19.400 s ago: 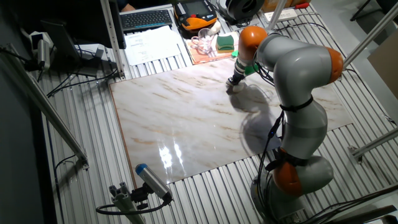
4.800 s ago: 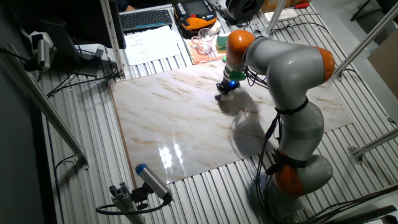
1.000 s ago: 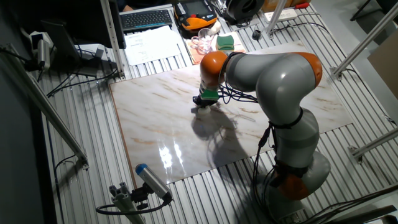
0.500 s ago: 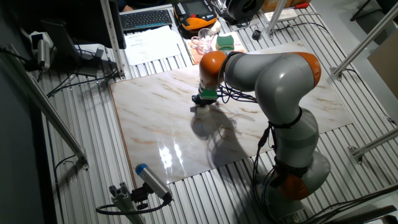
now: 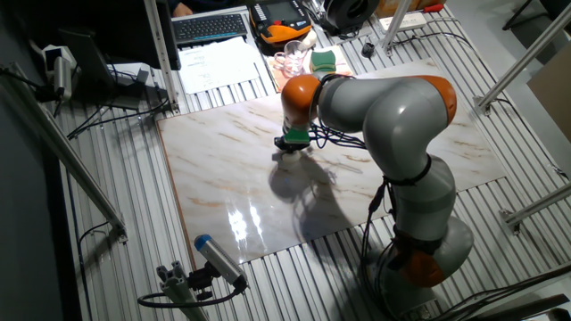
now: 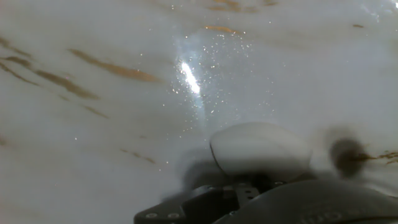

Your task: Clean the tabletop with a sponge

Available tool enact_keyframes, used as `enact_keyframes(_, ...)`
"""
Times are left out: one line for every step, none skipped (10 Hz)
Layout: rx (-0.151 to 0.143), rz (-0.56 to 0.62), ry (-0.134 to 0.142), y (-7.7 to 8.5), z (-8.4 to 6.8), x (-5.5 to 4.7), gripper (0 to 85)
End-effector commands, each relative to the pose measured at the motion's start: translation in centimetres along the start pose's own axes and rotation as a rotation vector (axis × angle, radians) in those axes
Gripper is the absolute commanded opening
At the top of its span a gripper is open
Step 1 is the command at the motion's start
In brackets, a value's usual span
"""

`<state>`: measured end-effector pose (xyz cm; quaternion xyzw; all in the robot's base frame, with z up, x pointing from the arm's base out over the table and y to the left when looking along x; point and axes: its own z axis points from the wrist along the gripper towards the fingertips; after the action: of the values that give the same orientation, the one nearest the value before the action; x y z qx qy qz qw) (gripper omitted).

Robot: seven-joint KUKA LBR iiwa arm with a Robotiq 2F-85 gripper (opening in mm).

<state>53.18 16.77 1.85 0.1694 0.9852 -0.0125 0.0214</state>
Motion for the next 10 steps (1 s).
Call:
enact_keyframes(0.005, 0.006, 0.001, -0.06, 0.18, 0.31, 0.0)
enact_keyframes(0.005, 0.0, 0.002, -0.08, 0.2, 0.33, 0.0)
enact_keyframes(-0.002, -0.016, 0.008, -0.08, 0.2, 0.33, 0.0)
enact_keyframes(-0.01, -0.042, 0.011, -0.08, 0.2, 0.33, 0.0)
enact_keyframes(0.035, -0.072, -0.004, -0.08, 0.2, 0.33, 0.0)
enact_keyframes(0.06, -0.109, -0.011, -0.08, 0.2, 0.33, 0.0)
enact_keyframes(0.018, -0.146, 0.008, -0.08, 0.2, 0.33, 0.0)
enact_keyframes(-0.021, -0.16, 0.031, -0.08, 0.2, 0.33, 0.0)
enact_keyframes(-0.028, -0.168, 0.039, -0.08, 0.2, 0.33, 0.0)
enact_keyframes(-0.041, -0.155, 0.034, -0.08, 0.2, 0.33, 0.0)
